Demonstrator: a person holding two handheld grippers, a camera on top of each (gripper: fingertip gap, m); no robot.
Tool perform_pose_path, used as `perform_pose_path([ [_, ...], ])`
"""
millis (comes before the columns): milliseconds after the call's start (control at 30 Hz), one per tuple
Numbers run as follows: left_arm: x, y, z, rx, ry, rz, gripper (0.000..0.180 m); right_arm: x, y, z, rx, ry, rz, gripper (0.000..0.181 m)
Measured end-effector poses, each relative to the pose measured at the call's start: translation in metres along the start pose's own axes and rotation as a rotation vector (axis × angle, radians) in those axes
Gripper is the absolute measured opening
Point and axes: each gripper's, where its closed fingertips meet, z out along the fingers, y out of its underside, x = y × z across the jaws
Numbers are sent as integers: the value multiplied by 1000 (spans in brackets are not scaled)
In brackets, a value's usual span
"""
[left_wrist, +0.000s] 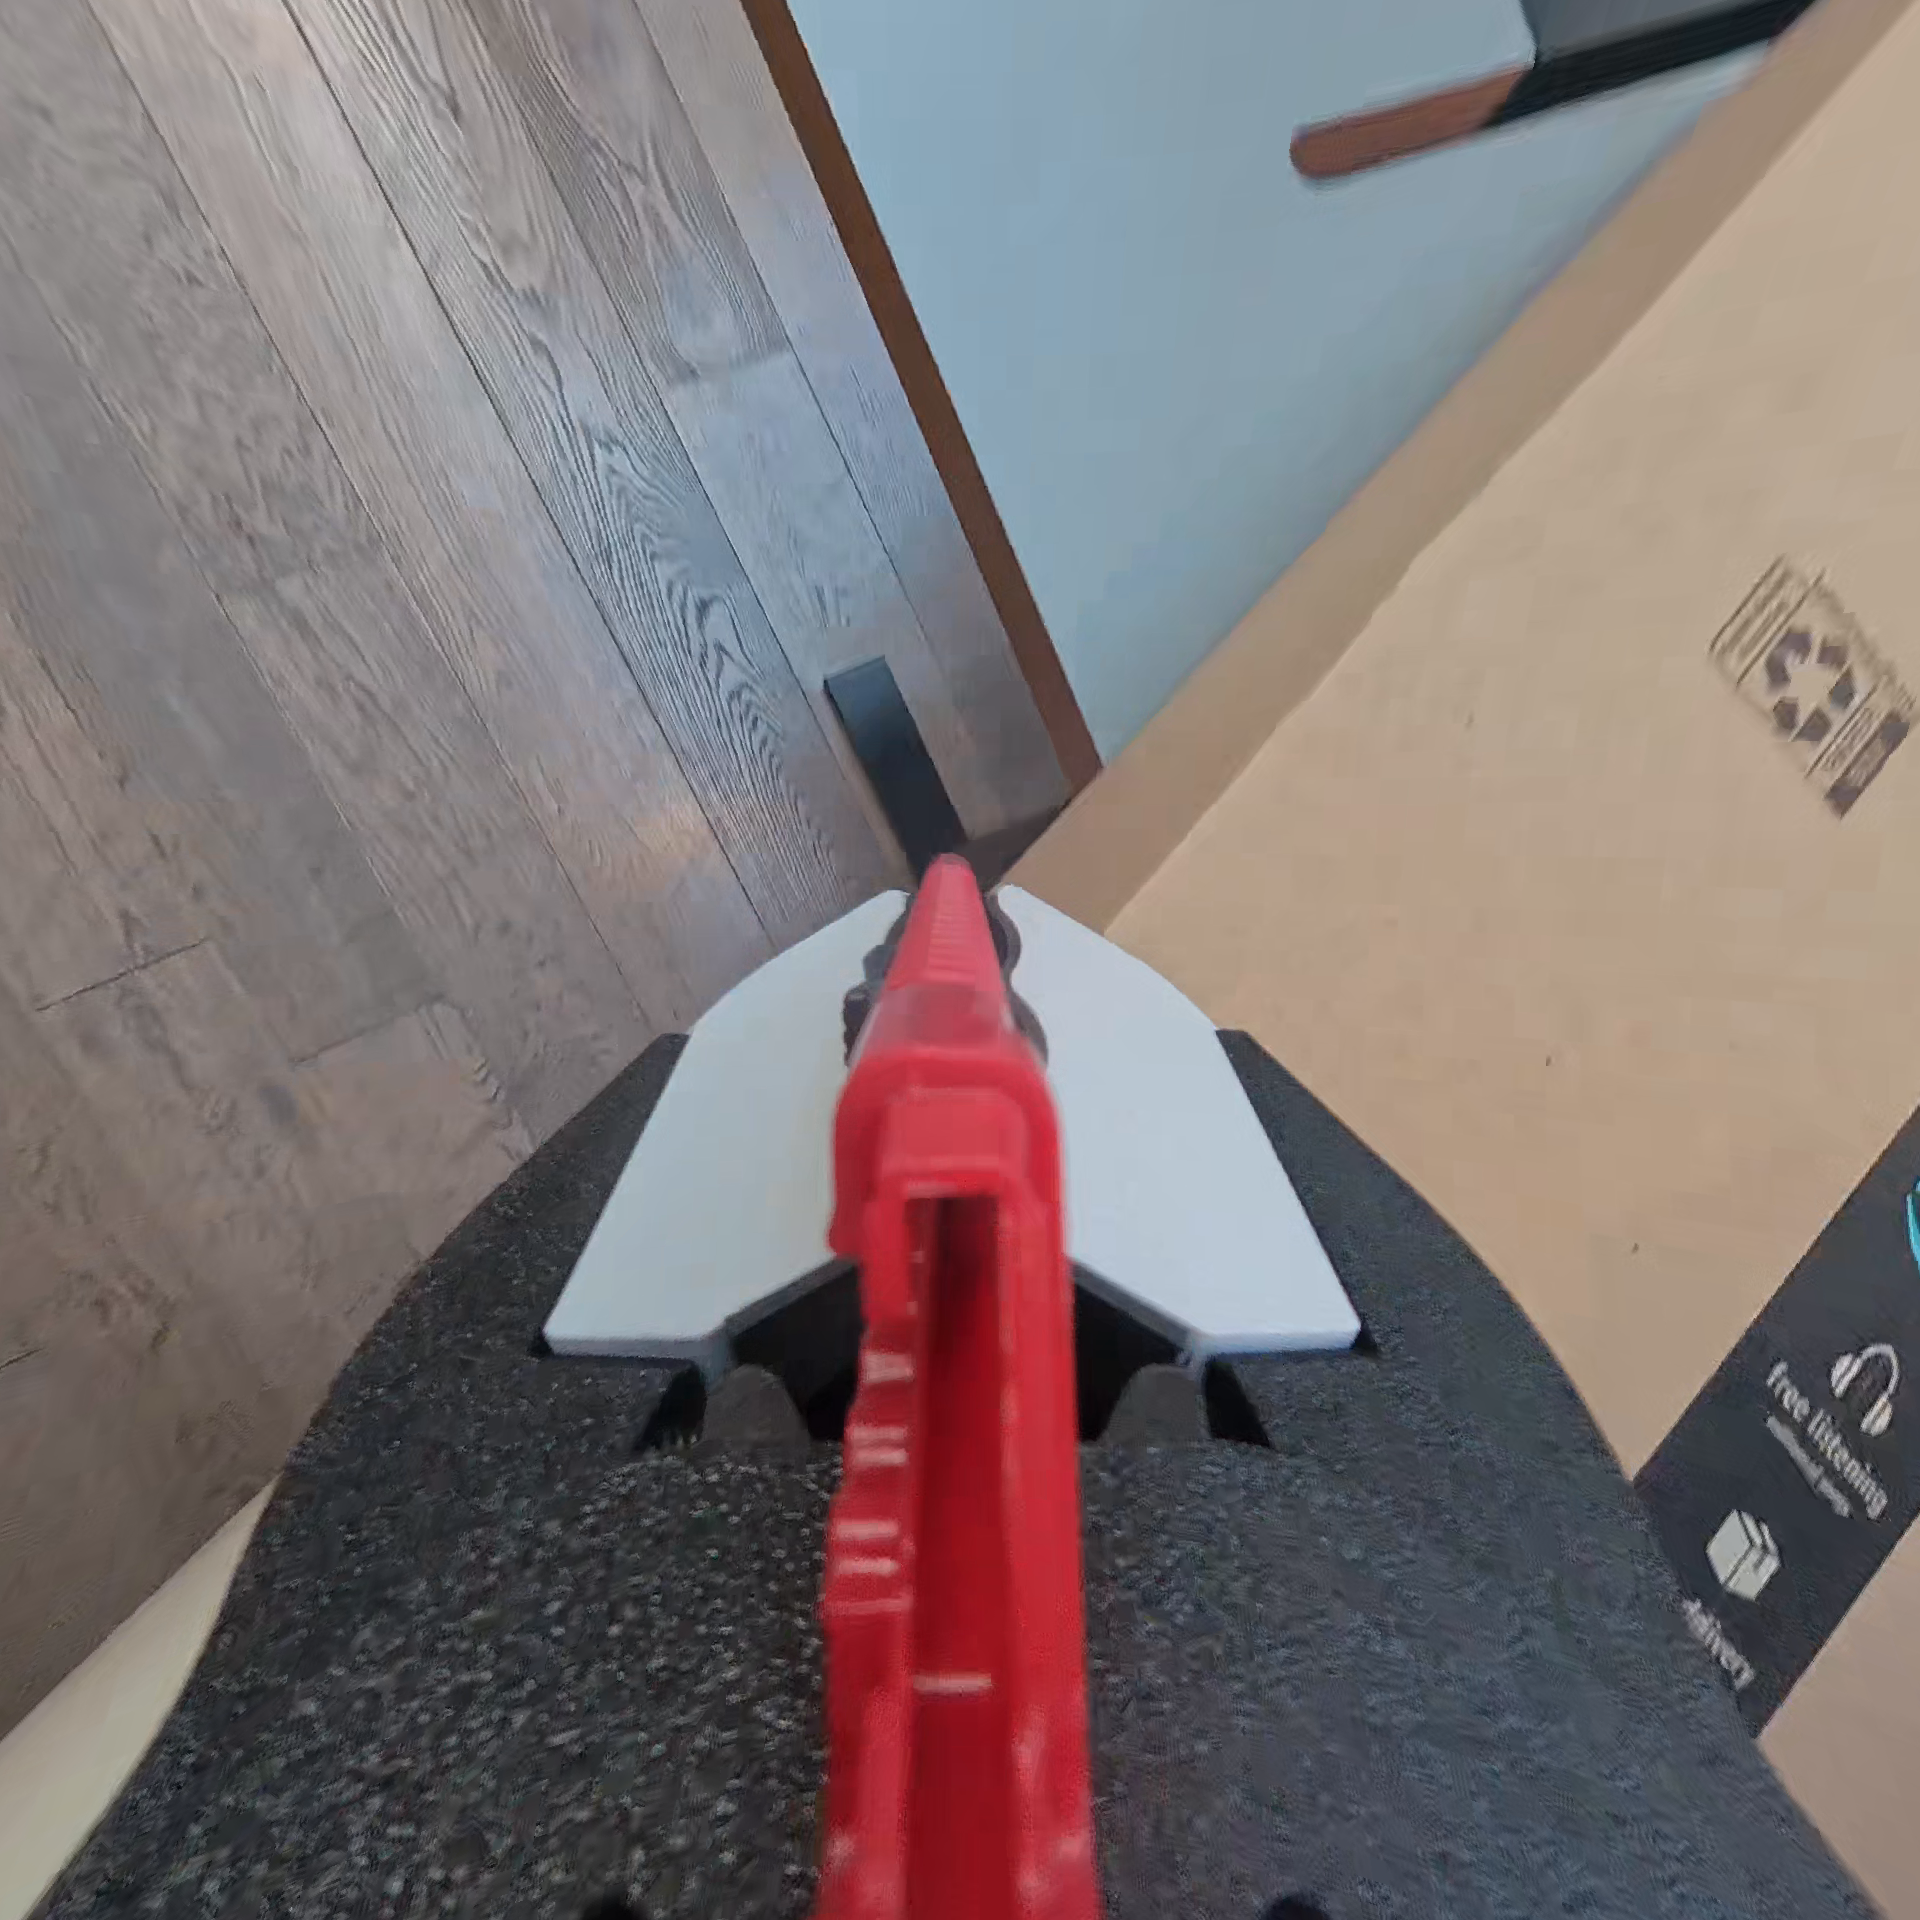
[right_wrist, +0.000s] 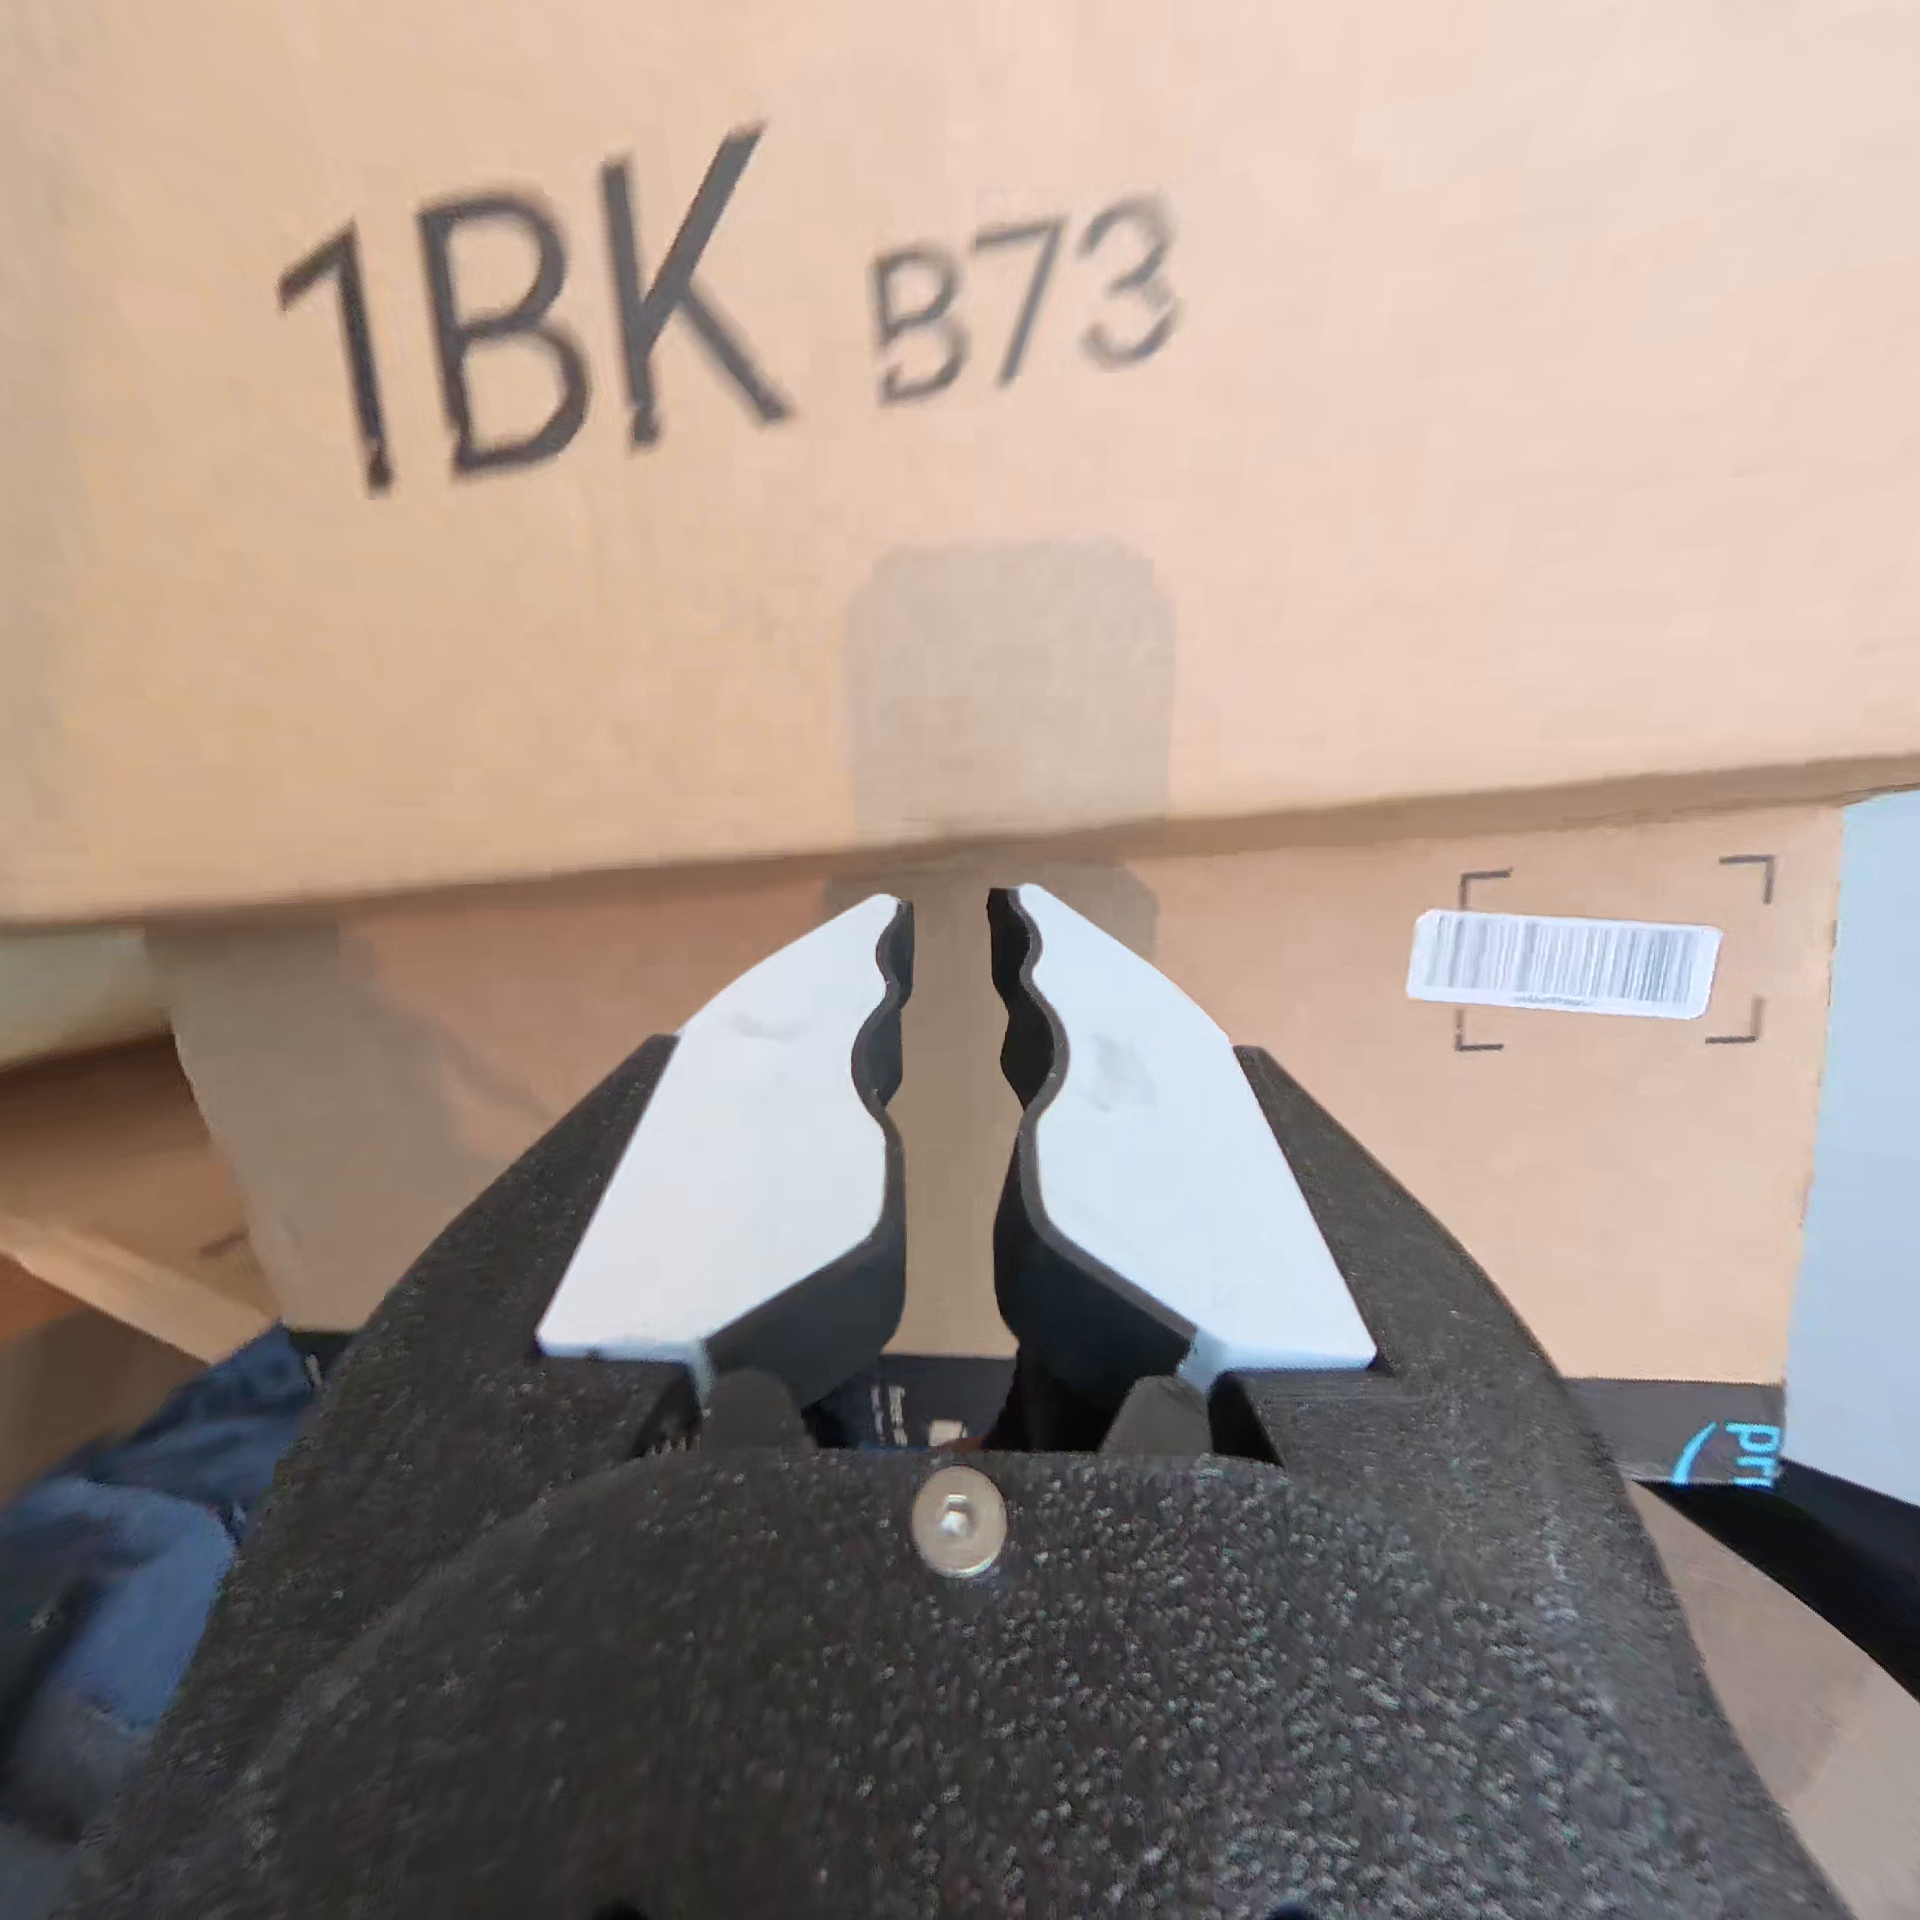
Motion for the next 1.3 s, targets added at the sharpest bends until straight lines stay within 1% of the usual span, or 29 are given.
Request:
perform_pose_path([
  [33, 3, 9, 4, -51, 11, 24, 11, 7, -8, 1, 15, 13, 21, 14],
  [67, 3, 9, 3, -45, 6, 29, 11, 11, -12, 2, 3, 8, 27, 14],
  [133, 7, 8, -2, -21, 73, -65, 12, 16, -15, 6, -16, -10, 20, 13],
  [167, 5, 11, -5, -29, 83, -85, 12, 17, -17, 7, -17, -20, 4, 12],
  [333, -5, 43, -26, -96, 106, -121, 11, 22, -36, 7, -3, -48, -71, 12],
  [400, -11, 59, -37, -127, 110, -134, 11, 27, -53, 6, 22, -38, -90, 8],
  [567, -12, 97, -58, -179, 125, -246, 11, 46, -99, 13, 53, -6, -139, 0],
  [733, -7, 124, -79, -124, 26, -395, 11, 60, -115, 26, -21, -38, -214, 1],
  [800, 1, 135, -87, -129, 26, -397, 11, 65, -118, 29, -37, -28, -243, 1],
  [933, 17, 151, -101, -148, 59, -418, 12, 76, -130, 31, -29, -18, -217, 0],
  [1067, 54, 169, -111, -224, 139, -381, 12, 104, -163, 34, 17, 97, -229, 0],
  [1133, 81, 184, -110, -287, 194, -357, 11, 114, -187, 37, 46, 97, -224, 0],
  [1167, 98, 192, -109, -312, 231, -354, 11, 113, -199, 39, 63, 62, -221, 0],
  [1233, 141, 196, -105, -291, 362, -395, 11, 89, -213, 47, 47, -112, -218, 0],
  [1267, 164, 195, -103, -264, 427, -434, 11, 86, -213, 54, -3, -93, -252, 0],
  [1300, 184, 195, -100, -243, 467, -455, 11, 94, -216, 58, -34, 5, -323, 0],
])
